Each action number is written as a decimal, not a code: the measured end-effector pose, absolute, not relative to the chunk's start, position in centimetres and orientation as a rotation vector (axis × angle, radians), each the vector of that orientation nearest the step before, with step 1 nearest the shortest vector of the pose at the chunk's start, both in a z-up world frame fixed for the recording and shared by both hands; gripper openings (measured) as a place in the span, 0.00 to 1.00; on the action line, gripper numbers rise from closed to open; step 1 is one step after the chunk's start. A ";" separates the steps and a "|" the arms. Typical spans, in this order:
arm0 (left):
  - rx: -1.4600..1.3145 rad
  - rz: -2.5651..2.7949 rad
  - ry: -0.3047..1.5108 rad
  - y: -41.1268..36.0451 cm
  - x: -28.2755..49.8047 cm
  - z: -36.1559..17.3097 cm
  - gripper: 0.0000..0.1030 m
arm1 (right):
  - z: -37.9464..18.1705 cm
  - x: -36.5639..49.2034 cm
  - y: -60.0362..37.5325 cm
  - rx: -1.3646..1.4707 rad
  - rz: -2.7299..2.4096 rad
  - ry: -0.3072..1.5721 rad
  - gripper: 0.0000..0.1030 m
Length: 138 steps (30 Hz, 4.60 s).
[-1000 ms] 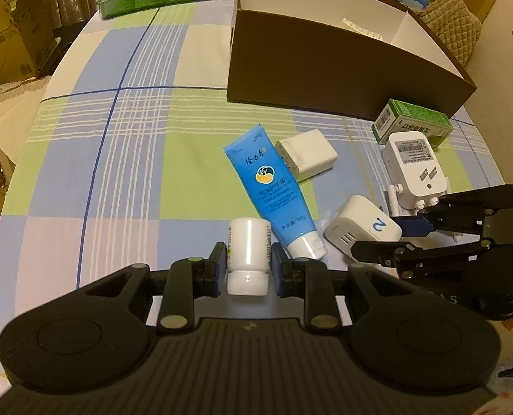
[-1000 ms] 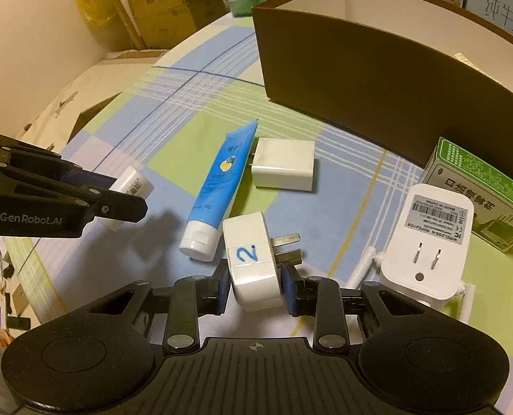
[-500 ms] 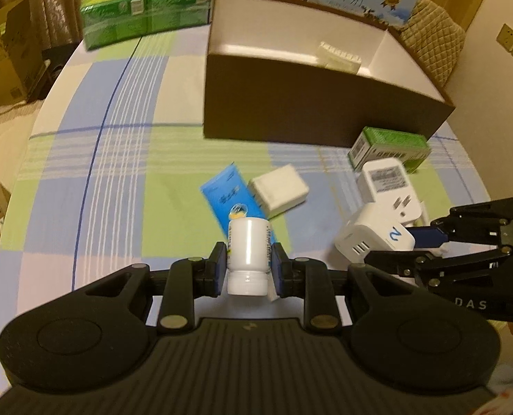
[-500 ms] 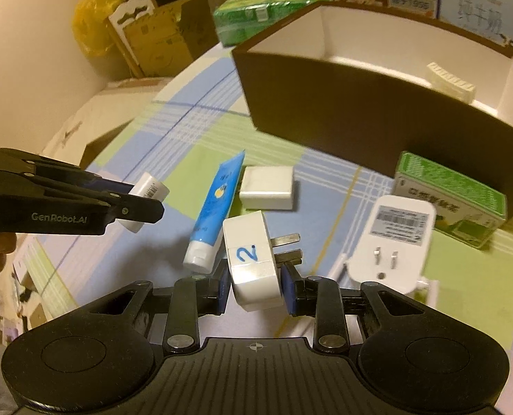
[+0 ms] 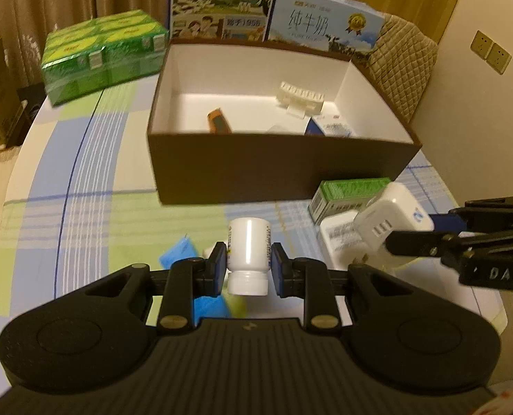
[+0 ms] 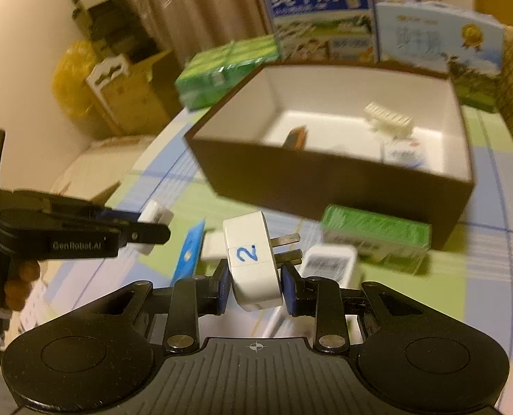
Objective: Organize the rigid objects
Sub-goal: 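Lift and carry the bottle and plug adapter over the open box, then open the left gripper dropping the bottle while the right lowers and releases the adapter, then withdraw both grippers from the box back toward the table items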
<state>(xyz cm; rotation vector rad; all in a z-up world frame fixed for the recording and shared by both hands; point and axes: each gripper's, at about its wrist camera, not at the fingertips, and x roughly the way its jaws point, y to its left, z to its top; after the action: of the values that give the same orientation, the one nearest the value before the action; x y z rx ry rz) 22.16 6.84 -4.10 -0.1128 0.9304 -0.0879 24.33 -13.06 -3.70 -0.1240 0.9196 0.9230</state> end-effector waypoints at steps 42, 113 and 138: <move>-0.036 -0.035 0.972 6.9 47.0 -6.7 0.22 | -5.3 47.2 -5.4 -0.076 0.799 0.907 0.27; -0.174 0.019 0.890 8.2 36.2 -1.7 0.46 | -1.1 40.7 -13.1 0.132 0.763 0.833 0.61; -0.177 0.075 1.015 7.5 24.6 -5.2 0.56 | -4.1 31.2 -18.9 0.002 0.722 0.919 0.61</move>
<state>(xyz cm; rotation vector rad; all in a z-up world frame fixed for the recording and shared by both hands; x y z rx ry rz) 24.61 7.47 -5.19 -0.1771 1.0145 0.0747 31.19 -18.92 -4.13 0.0024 0.9194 0.7221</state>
